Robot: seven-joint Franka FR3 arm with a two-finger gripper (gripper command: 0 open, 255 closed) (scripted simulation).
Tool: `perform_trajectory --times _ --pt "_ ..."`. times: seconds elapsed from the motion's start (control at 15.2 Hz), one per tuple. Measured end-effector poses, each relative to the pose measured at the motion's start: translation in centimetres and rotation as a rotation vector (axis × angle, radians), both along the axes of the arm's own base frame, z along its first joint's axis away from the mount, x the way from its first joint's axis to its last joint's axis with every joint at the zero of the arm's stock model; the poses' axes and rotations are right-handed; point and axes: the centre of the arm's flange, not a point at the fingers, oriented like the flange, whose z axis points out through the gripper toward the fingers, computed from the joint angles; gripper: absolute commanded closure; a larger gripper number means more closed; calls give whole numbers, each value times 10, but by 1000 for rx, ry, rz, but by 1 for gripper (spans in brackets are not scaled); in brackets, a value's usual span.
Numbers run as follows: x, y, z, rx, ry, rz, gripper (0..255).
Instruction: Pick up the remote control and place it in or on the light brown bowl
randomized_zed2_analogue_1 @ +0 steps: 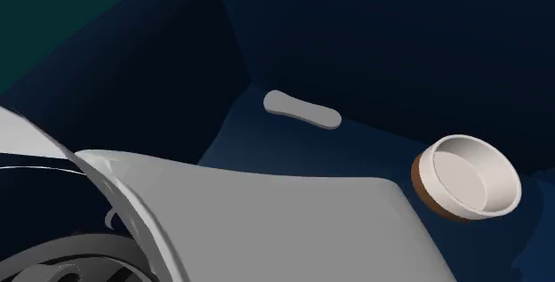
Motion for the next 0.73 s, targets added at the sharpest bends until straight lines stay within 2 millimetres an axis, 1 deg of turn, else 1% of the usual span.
perform_trajectory --times 0.07,0.13,0.2,0.4,0.46,0.59,0.73 --pt "0 0 0 0 0 0 0" --pt "2 4 -3 1 -2 -14 0" --pt "6 9 -11 2 -5 -37 0" --pt "16 33 -31 7 -18 -125 0" --pt "22 42 -40 8 -22 -157 0" --pt "35 63 -51 13 -33 -220 0" --pt "48 77 -68 17 -42 -286 0"
